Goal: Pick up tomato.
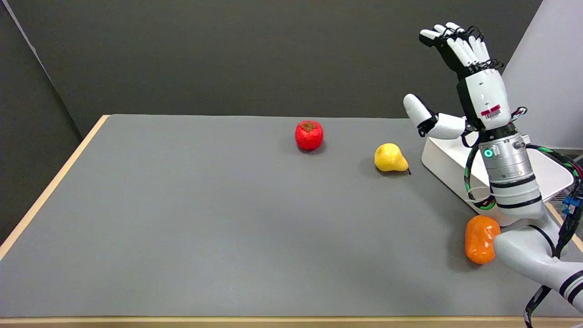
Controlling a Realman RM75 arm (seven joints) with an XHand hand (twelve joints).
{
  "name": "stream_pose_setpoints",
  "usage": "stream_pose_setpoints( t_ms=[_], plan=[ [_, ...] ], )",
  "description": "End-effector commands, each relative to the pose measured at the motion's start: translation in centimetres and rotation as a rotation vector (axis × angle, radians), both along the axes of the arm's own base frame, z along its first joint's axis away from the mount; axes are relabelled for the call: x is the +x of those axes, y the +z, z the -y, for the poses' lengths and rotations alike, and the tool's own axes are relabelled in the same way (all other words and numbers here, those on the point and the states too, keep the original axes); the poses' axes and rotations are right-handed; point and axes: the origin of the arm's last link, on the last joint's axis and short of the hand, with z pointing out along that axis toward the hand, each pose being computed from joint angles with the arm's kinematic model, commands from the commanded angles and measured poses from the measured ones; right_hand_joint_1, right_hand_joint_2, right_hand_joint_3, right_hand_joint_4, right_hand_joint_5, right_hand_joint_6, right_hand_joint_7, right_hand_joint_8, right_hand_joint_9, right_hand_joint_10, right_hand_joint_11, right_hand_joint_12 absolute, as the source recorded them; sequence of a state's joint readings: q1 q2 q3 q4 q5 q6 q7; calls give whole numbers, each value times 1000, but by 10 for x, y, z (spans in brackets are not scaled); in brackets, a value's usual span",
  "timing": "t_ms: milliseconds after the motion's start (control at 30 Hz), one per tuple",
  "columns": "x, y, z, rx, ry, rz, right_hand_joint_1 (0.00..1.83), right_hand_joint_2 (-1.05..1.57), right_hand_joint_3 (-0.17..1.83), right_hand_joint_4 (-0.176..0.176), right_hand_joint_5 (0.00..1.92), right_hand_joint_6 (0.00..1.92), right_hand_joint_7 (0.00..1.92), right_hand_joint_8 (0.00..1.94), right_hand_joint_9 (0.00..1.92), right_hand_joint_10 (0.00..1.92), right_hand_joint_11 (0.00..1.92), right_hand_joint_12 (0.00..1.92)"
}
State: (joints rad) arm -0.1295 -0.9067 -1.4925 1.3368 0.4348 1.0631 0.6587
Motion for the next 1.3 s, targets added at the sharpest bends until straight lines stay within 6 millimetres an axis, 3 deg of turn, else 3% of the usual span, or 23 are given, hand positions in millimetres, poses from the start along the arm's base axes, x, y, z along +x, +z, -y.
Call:
stream_pose_setpoints(
  t_ms=[33,367,633,833,967,1300],
  plan=[
    [7,2,-3,-5,26,-11,420,626,869,104,242,462,226,257,21,481,-1,916],
    [29,1,11,2,7,-60,409,591,947,104,223,516,212,318,29,489,-1,937],
    [36,-8,72,-25,-175,-89,440,594,974,93,215,523,218,338,35,539,-1,998],
    [47,-39,131,-22,-270,-295,397,599,974,93,219,512,247,339,69,582,-1,1046],
    [47,-55,161,-19,-340,-331,334,583,963,93,223,510,247,336,86,587,0,1059],
    [29,-83,187,6,-459,-347,218,595,870,105,224,446,252,287,120,535,-1,1123]
  ],
)
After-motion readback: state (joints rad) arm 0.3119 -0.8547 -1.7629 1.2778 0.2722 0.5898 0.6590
